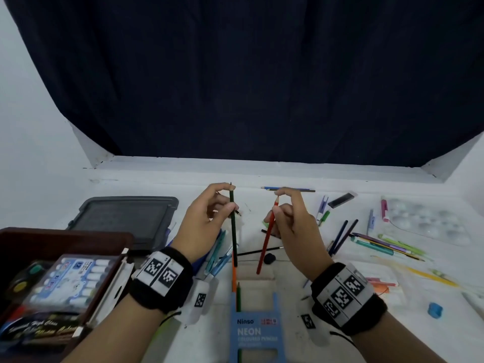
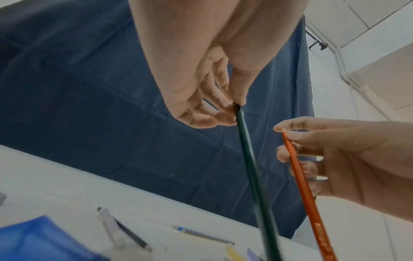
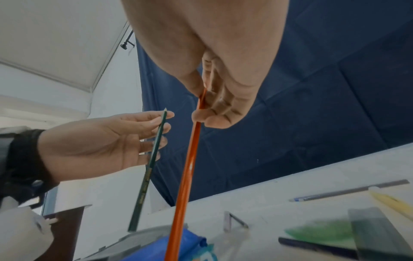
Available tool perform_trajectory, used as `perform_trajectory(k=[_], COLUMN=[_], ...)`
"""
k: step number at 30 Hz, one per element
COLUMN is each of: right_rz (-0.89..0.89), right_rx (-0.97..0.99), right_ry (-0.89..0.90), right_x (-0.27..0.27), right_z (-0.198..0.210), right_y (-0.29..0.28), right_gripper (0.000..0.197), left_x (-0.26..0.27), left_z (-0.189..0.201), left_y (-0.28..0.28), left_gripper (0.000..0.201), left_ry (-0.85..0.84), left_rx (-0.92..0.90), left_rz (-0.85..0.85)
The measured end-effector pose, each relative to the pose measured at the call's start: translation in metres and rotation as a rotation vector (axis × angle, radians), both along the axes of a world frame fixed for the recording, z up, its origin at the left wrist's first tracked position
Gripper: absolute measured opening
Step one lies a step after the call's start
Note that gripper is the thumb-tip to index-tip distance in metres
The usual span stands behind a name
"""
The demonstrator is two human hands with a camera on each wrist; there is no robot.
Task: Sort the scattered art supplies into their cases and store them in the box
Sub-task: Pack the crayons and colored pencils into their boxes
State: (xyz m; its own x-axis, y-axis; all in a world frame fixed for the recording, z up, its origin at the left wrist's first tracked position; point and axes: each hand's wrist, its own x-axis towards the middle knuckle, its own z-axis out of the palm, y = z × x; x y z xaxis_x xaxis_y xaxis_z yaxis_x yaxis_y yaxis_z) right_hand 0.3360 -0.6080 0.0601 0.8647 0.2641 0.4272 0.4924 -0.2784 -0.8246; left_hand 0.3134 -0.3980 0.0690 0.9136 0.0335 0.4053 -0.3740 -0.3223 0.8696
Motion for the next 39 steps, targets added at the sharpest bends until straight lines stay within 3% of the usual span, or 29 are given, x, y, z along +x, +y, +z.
perform_trajectory(k=[8,16,22,27,32,35,39], right_rz=[0.067,-0.003,-0.025,0.063,0.134,0.184,0.239], right_rx=[-0.074,-0.079,-0.08,-0.284,-0.49,-0.649,-0.841], right_ry=[0.121,0.148,0.248,0.375,0.419,0.351,0.201], right_x=[-0.01,-0.009,-0.007,-0.011,-0.016,-0.02,-0.023], right_z=[-0.039,-0.056,-0.06,-0.068,-0.07,-0.065,-0.063], right_y=[0.003,0.004,0.007,0.008,0.009,0.011,0.01], right_gripper=[0.018,0.017,0.023,0.052,0.04,0.036,0.041], left_x=[-0.028,-0.023,-0.006,-0.004,-0.007,-0.015,-0.03], left_z=[-0.037,-0.061,-0.07,-0.072,-0.069,-0.064,-0.062], left_y=[-0.003,-0.012,-0.017,-0.019,-0.018,-0.023,-0.019], left_gripper=[0.034,0.033,0.036,0.045,0.055,0.053,0.049], left_ry=[0.108,0.218,0.322,0.47,0.447,0.469,0.457], left_rx=[-0.086,0.051,0.283,0.533,0.928,1.126,1.183], left_rz=[-0.022,-0.027,0.041,-0.05,-0.063,-0.087,-0.155])
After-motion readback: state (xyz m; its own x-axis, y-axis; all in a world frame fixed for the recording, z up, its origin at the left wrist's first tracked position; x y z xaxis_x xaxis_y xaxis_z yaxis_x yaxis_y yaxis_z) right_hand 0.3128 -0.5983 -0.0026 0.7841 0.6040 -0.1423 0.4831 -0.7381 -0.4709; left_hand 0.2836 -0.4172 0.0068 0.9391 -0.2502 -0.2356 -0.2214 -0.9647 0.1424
